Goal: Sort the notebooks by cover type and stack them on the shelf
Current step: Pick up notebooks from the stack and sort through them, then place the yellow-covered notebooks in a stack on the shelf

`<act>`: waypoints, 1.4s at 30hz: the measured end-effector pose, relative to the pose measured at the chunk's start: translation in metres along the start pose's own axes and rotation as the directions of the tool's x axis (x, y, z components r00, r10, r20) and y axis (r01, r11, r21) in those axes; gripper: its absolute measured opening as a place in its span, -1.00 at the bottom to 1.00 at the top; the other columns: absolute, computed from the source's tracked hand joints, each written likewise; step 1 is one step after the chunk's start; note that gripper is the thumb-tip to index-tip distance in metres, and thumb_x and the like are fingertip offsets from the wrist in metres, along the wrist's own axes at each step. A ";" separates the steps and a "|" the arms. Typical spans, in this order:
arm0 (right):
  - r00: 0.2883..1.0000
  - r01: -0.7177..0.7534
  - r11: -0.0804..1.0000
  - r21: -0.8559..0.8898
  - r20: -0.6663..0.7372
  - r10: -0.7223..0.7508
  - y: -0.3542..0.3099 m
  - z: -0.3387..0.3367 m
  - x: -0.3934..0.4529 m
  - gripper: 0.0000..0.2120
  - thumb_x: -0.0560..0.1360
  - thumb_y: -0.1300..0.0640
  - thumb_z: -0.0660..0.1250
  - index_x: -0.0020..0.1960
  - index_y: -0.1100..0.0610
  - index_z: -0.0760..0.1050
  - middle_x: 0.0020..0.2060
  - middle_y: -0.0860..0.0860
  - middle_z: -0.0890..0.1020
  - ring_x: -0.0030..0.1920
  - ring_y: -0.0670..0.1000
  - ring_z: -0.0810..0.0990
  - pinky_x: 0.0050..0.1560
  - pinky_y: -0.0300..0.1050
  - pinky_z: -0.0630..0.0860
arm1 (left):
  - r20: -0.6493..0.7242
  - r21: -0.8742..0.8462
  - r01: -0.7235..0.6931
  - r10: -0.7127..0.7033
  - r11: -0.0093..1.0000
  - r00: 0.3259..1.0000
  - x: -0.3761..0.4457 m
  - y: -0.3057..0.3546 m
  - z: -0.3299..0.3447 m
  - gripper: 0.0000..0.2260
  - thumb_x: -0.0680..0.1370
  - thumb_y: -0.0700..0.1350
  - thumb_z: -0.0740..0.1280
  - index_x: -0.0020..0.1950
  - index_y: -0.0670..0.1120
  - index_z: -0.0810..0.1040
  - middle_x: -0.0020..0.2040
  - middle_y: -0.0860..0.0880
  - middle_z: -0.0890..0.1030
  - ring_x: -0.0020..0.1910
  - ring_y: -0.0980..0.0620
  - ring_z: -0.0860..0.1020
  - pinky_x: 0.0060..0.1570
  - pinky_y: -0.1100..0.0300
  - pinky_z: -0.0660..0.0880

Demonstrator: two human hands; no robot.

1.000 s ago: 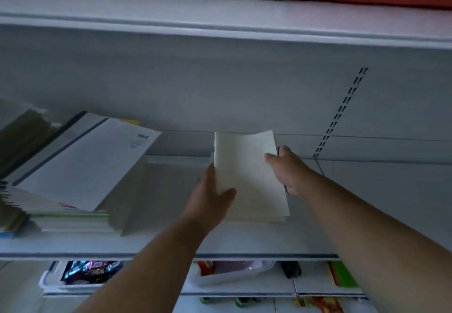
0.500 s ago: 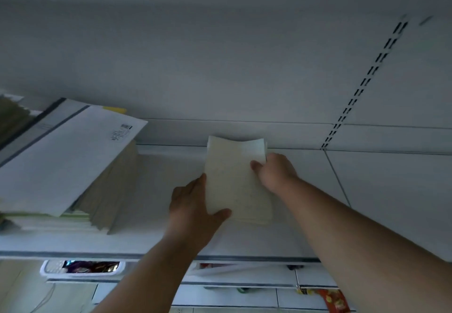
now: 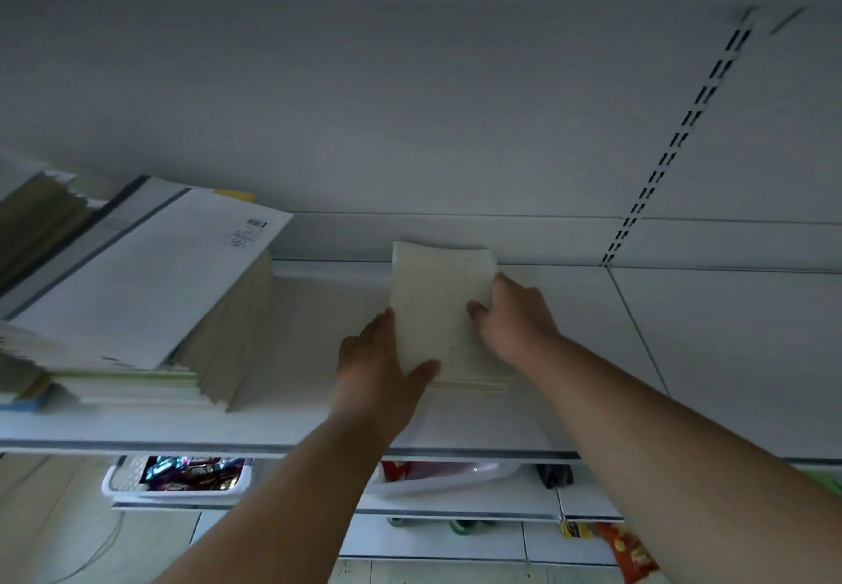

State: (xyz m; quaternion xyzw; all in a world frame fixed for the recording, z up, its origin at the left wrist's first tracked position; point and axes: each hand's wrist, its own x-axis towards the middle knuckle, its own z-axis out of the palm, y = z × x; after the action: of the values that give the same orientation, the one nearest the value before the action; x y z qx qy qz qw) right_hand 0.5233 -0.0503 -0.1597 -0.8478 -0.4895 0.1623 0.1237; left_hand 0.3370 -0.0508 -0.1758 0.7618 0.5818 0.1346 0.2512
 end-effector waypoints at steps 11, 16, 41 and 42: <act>0.867 0.364 0.931 0.014 -0.370 -0.334 -0.122 -0.040 -0.115 -0.47 0.58 -0.08 0.25 0.47 0.15 0.31 0.34 0.11 0.43 0.33 0.15 0.37 0.33 0.03 0.34 | -0.189 -0.069 -0.251 0.234 0.966 0.954 -0.070 -0.054 -0.102 -0.70 0.57 0.04 0.33 0.29 0.09 0.47 0.11 0.20 0.50 -0.05 0.21 0.47 -0.08 0.27 0.39; 0.839 0.378 0.920 0.103 -0.458 -0.293 -0.195 -0.020 -0.170 -0.53 0.56 -0.08 0.29 0.38 0.14 0.40 0.23 0.11 0.51 0.25 0.14 0.46 0.27 0.05 0.42 | -0.165 -0.086 -0.277 0.260 0.957 0.951 -0.101 -0.119 -0.154 -0.73 0.58 0.03 0.31 0.28 0.13 0.45 0.08 0.24 0.50 -0.09 0.25 0.47 -0.15 0.31 0.39; 0.999 0.032 0.619 0.785 -0.047 0.009 -0.254 -0.005 -0.135 -0.54 0.44 0.31 0.40 0.31 0.09 0.45 -0.01 0.05 0.63 -0.09 0.08 0.60 -0.17 -0.11 0.49 | -0.287 0.095 -0.232 0.250 0.968 0.925 -0.074 -0.155 -0.239 -0.50 0.55 0.15 0.35 0.45 0.15 0.30 0.42 0.14 0.32 0.44 0.05 0.23 0.46 0.07 0.19; 1.000 -0.007 0.451 0.893 0.006 0.003 -0.253 -0.011 -0.136 -0.57 0.47 0.37 0.37 0.29 0.11 0.47 -0.07 0.06 0.62 -0.15 0.06 0.59 -0.26 -0.13 0.48 | -0.294 0.133 -0.244 0.274 0.961 0.916 -0.073 -0.153 -0.240 -0.46 0.53 0.17 0.36 0.47 0.17 0.27 0.43 0.15 0.31 0.44 0.05 0.22 0.46 0.06 0.17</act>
State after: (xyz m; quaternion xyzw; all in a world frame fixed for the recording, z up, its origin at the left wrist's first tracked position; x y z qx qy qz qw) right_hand 0.2645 -0.0451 -0.0360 -0.6585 -0.3295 0.3966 0.5482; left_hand 0.0712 -0.0356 -0.0507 0.8124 0.5135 0.2572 0.1008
